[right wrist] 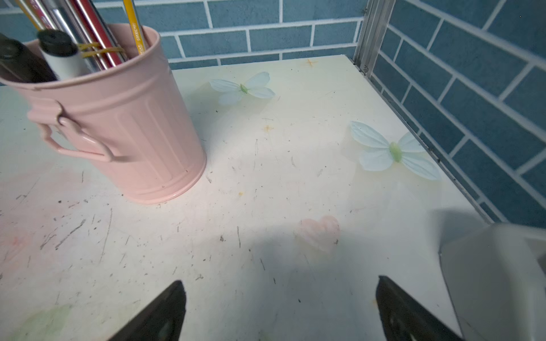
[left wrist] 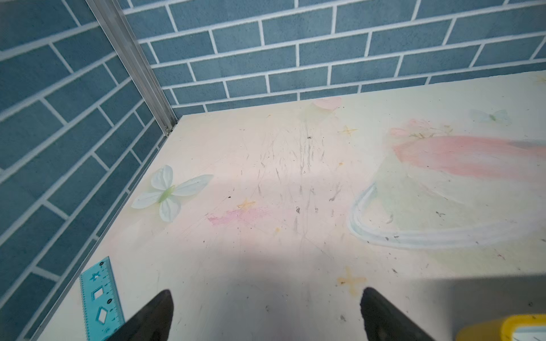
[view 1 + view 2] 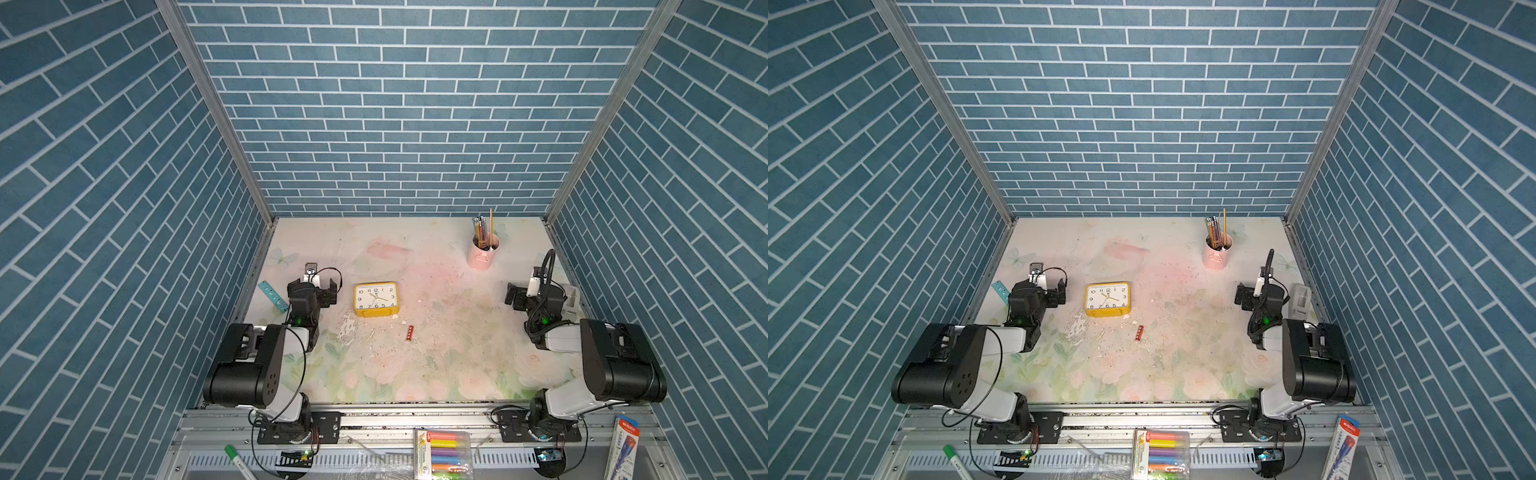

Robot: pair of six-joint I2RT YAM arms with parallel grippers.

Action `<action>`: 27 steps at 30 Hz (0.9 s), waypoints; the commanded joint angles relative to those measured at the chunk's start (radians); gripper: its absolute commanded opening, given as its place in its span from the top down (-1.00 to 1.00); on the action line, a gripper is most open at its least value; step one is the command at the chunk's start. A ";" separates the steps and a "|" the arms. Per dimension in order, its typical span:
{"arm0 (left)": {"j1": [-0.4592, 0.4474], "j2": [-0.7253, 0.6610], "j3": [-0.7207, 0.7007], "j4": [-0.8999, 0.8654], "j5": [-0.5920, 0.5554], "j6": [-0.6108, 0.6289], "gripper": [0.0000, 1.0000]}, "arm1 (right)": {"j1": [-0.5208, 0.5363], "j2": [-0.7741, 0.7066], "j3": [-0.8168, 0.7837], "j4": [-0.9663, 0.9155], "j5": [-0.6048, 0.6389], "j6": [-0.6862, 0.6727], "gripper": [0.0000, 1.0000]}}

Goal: Insert the battery into the alarm
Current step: Adjust the alarm at the center of the board.

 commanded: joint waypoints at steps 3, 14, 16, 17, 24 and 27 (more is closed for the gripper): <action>0.007 0.011 0.011 -0.004 0.010 -0.001 -0.99 | 0.006 0.009 0.024 0.028 0.003 -0.037 -0.99; 0.007 0.010 0.010 -0.005 0.010 -0.001 -0.99 | 0.004 0.011 0.026 0.027 0.000 -0.035 -0.98; 0.007 0.010 0.010 -0.006 0.010 0.000 -0.99 | -0.001 0.012 0.030 0.021 0.011 -0.024 -0.98; 0.007 0.011 0.011 -0.005 0.010 -0.001 -0.99 | -0.002 0.013 0.031 0.021 0.009 -0.023 -0.98; 0.006 0.011 0.012 -0.008 0.011 -0.001 -0.99 | -0.002 0.011 0.029 0.022 0.010 -0.025 -0.98; 0.007 0.011 0.012 -0.008 0.011 -0.001 -0.99 | -0.002 0.012 0.029 0.022 0.009 -0.024 -0.98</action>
